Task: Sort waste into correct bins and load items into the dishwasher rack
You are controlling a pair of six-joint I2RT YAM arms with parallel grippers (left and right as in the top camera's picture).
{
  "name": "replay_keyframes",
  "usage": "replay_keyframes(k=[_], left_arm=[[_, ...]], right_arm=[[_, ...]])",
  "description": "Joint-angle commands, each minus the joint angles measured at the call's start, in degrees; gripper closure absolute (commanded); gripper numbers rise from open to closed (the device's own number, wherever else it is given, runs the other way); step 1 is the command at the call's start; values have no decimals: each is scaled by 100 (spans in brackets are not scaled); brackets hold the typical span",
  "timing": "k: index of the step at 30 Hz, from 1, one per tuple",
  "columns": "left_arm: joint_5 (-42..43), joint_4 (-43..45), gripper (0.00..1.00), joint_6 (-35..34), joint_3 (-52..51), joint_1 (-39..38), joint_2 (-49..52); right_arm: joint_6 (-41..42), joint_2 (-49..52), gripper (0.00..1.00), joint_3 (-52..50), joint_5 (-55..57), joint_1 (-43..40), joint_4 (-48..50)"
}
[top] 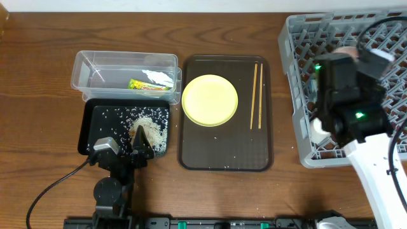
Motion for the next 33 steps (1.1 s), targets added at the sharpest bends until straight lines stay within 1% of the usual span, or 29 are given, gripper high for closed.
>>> replay_keyframes(k=[1, 4, 9, 11, 16, 23, 25, 27, 30, 32, 33], left_arm=[[-11, -85, 6, -52, -186, 39, -35], [-11, -85, 6, -52, -186, 39, -35], [-11, -85, 6, -52, -186, 39, -35], [-11, -85, 6, -52, -186, 39, -35], [-11, -85, 6, -52, -186, 39, -35], [-11, -85, 6, -52, -186, 39, -35], [-11, -83, 6, -52, -186, 39, -35], [-11, -85, 6, -52, -186, 39, -35], [-11, -83, 6, -52, -186, 39, -35], [-11, -85, 6, -52, -186, 39, -35], [-11, -85, 6, -52, -186, 39, -35]], right_arm=[[2, 221, 99, -13, 658, -476, 116], [-227, 573, 99, -13, 658, -940, 452], [-1685, 1390, 99, -13, 658, -1473, 1163], [-1897, 1668, 99, -13, 656, -1532, 1257], [-2411, 2319, 99, -13, 636, -1421, 1349], [-2435, 2645, 99, -13, 623, -911, 966], [-2420, 2647, 94, -13, 520, -750, 756], [-2345, 2645, 86, -13, 483, -570, 529], [-1917, 2640, 79, -13, 481, -389, 210], [-1617, 2618, 60, -9, 479, -313, 2], [-1534, 2583, 54, -2, 476, -273, -81]])
